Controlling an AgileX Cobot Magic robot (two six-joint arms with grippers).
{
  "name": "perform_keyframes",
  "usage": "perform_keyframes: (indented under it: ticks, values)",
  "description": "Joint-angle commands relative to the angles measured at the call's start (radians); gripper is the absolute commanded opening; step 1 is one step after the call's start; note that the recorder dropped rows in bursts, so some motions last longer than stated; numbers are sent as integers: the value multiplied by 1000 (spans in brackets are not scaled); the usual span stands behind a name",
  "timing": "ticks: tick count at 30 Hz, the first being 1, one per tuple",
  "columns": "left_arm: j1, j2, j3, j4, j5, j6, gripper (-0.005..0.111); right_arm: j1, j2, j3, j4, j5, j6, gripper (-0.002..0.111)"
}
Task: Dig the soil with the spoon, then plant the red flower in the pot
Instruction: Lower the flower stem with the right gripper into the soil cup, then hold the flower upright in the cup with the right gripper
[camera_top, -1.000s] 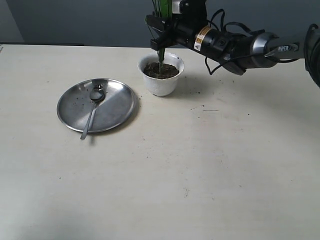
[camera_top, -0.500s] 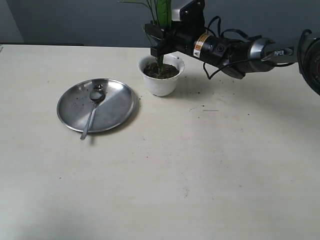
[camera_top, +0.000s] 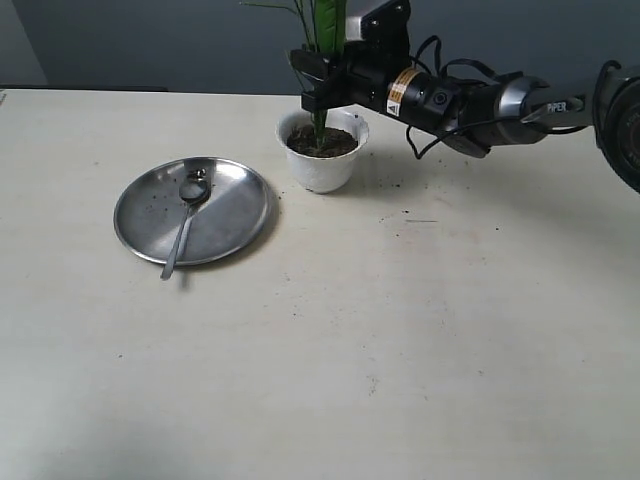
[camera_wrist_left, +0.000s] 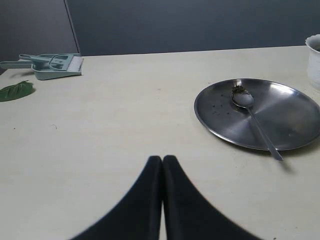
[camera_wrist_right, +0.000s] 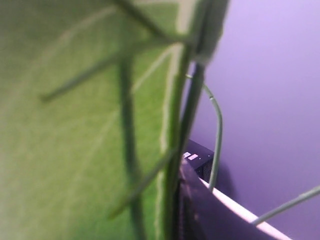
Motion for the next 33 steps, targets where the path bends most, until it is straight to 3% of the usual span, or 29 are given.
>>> perform_keyframes:
  ticks: [1, 15, 33]
  values:
    - [2, -6, 5, 5, -8, -1, 0, -3, 9, 17, -128, 162, 38, -1]
    - [2, -6, 5, 7, -8, -1, 0, -1, 9, 17, -187, 223, 143, -1]
    - [2, -6, 5, 7, -8, -1, 0, -1, 9, 63, -189, 165, 129, -1]
